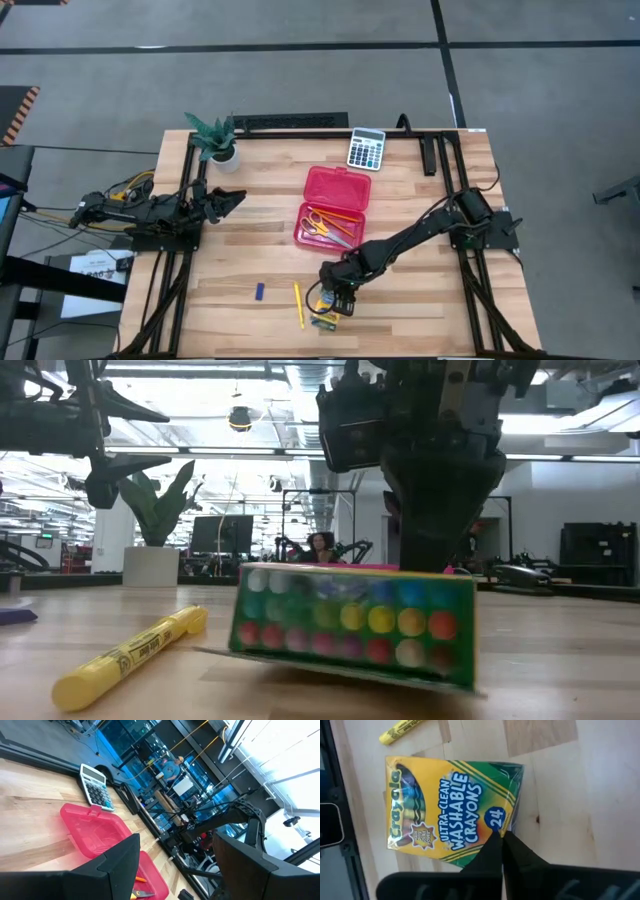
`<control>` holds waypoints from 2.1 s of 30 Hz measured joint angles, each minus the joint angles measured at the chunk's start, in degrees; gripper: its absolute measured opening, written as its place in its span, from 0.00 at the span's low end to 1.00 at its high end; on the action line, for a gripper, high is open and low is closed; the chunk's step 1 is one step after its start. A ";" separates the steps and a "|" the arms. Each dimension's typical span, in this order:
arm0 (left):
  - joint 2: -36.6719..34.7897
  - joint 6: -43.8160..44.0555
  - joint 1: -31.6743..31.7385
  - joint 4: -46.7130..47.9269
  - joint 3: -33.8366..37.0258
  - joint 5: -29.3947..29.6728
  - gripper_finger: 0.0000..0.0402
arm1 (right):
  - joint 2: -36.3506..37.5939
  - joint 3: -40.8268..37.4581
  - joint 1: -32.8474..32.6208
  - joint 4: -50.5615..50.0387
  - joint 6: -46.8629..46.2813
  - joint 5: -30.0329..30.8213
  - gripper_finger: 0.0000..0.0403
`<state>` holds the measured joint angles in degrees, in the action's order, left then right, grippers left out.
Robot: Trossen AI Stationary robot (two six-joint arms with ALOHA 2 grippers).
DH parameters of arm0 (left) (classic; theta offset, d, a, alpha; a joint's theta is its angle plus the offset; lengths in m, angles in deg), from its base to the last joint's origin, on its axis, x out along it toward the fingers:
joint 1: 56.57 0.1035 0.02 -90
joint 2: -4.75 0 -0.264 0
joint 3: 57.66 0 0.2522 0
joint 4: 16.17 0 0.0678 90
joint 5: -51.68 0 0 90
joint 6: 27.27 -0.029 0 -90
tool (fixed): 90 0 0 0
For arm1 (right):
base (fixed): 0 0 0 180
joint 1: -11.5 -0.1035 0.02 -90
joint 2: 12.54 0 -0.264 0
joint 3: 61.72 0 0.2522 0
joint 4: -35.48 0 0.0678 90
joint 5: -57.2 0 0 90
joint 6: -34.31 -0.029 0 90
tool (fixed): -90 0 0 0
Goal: Pack school essentials
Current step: Put the yellow box of crayons into the red supply box
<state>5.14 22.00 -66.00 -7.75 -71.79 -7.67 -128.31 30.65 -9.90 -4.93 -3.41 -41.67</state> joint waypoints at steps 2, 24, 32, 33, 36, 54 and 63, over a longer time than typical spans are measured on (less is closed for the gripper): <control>-0.02 0.00 0.00 0.00 -0.01 0.00 0.59 | 0.65 -0.04 0.18 -0.36 -0.79 -0.19 0.01; -0.02 0.77 -0.02 0.00 -0.02 -0.11 0.59 | 14.95 0.03 9.44 -13.42 -30.05 18.10 0.00; 0.00 0.98 -0.02 0.02 0.00 -0.17 0.59 | 15.36 0.03 11.11 -19.92 -37.90 23.77 0.00; -0.02 0.98 0.00 0.02 0.00 -0.17 0.59 | 15.44 0.03 11.37 -20.42 -37.94 24.39 0.00; -0.01 0.98 -0.02 0.02 0.00 -0.17 0.59 | 15.67 0.03 12.42 -22.84 -35.91 25.27 0.00; -0.02 1.11 0.00 0.02 0.00 -1.84 0.59 | 16.09 0.05 22.73 -25.75 18.59 13.30 0.00; -0.01 1.09 -0.01 0.04 -0.02 -1.62 0.59 | 16.09 -1.78 23.83 -23.63 23.32 11.98 0.00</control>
<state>5.12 23.10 -66.01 -7.71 -71.81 -9.29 -112.22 28.86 13.93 -28.56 19.92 -29.69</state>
